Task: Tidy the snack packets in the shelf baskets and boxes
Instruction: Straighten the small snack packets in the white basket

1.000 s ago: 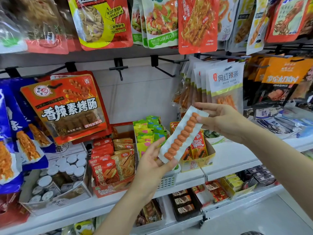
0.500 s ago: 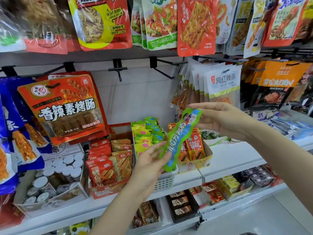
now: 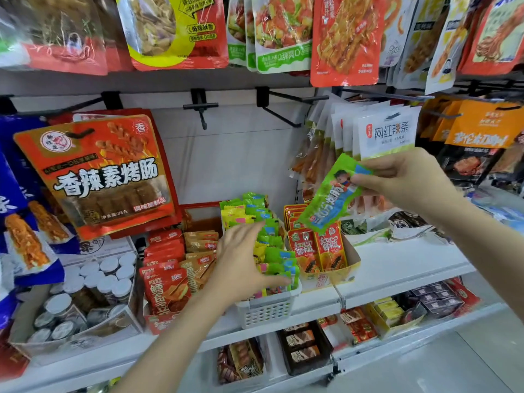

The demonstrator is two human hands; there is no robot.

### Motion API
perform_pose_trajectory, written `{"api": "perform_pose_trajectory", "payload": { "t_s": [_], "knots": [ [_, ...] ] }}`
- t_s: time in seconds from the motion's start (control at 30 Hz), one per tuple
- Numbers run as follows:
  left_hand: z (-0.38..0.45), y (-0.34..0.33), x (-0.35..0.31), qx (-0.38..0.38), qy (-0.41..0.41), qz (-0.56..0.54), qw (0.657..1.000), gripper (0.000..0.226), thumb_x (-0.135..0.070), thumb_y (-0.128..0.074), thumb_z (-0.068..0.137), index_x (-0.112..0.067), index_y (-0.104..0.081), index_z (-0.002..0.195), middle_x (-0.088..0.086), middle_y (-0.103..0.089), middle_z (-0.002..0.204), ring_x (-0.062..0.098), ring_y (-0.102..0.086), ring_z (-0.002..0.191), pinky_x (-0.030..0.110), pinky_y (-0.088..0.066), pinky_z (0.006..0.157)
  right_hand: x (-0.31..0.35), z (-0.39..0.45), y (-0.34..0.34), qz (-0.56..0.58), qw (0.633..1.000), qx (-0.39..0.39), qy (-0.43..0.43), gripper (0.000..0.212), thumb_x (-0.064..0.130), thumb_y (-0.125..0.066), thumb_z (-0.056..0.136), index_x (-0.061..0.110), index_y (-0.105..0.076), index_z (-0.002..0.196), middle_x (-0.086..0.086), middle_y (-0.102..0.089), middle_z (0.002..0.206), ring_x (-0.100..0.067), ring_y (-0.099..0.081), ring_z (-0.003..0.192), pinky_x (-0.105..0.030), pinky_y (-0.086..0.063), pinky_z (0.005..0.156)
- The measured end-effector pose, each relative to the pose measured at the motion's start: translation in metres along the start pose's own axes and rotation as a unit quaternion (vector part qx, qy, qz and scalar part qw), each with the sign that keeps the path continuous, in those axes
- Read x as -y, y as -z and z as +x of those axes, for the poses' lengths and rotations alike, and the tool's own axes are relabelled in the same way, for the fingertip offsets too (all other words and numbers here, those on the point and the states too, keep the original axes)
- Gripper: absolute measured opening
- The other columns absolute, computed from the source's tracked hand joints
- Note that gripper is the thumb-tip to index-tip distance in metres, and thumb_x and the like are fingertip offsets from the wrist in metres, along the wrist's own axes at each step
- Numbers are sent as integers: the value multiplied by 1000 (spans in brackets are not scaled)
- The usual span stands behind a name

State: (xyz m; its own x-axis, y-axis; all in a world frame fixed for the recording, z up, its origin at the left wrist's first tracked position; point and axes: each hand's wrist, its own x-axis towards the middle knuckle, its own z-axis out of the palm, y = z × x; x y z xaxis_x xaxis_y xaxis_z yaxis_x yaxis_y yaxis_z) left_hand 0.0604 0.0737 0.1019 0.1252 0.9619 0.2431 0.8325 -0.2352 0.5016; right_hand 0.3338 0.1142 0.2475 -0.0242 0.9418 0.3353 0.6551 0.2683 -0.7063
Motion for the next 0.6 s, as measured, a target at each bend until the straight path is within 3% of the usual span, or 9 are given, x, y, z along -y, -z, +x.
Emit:
{"api": "perform_pose_trajectory", "payload": {
  "t_s": [0.1, 0.17, 0.2, 0.27, 0.4, 0.5, 0.6],
  "knots": [
    [6, -7, 6, 57, -69, 111, 990, 109, -84, -64, 56, -31, -36, 147, -10, -37, 150, 14, -21, 141, 42, -9, 120, -10, 0, -12, -121, 990, -16, 73, 28, 29, -78, 78, 17, -77, 104, 0, -76, 90, -2, -66, 70, -21, -55, 73],
    [12, -12, 4, 70, -91, 144, 983, 98, -83, -62, 61, -32, -42, 143, -11, -42, 146, 15, -27, 139, 44, -8, 120, -15, -2, -23, -125, 989, -11, 80, 25, 26, -79, 78, 16, -77, 101, 4, -75, 84, 5, -62, 60, -2, -46, 63],
    [13, -13, 4, 71, -94, 147, 982, 91, -81, -62, 64, -34, -46, 139, -12, -45, 142, 15, -31, 136, 43, -10, 118, -17, -3, -29, -110, 991, -2, 70, 25, 26, -80, 77, 16, -78, 100, 7, -74, 83, 8, -62, 59, 2, -44, 61],
    [11, -13, 7, 62, -101, 131, 984, 72, -77, -63, 67, -41, -52, 128, -14, -50, 133, 14, -36, 129, 39, -16, 113, -18, -3, -39, -73, 995, 20, 57, 24, 25, -81, 76, 17, -78, 99, 6, -76, 84, 14, -63, 64, -2, -49, 66],
    [-3, -16, 17, 42, -125, 84, 988, 49, -71, -61, 76, -46, -61, 119, -18, -53, 121, 8, -40, 120, 34, -16, 110, -13, -3, -60, -35, 996, 41, 70, 29, 27, -81, 75, 16, -77, 101, 3, -76, 89, 8, -67, 69, -25, -58, 78],
    [-9, -17, 20, 17, -133, 68, 989, 47, -70, -59, 79, -47, -62, 120, -19, -54, 117, 5, -40, 117, 27, -13, 109, -10, -2, -82, -62, 993, 48, 87, 27, 30, -82, 75, 18, -78, 99, 1, -77, 86, 6, -67, 67, -22, -56, 77],
    [-8, -15, 21, 18, -135, 52, 989, 48, -69, -61, 78, -46, -63, 120, -20, -54, 114, 4, -41, 115, 26, -14, 108, -15, -7, -115, -127, 982, 95, 103, 25, 33, -80, 78, 20, -78, 99, -3, -77, 82, -8, -68, 69, -20, -51, 73]
  ]
}}
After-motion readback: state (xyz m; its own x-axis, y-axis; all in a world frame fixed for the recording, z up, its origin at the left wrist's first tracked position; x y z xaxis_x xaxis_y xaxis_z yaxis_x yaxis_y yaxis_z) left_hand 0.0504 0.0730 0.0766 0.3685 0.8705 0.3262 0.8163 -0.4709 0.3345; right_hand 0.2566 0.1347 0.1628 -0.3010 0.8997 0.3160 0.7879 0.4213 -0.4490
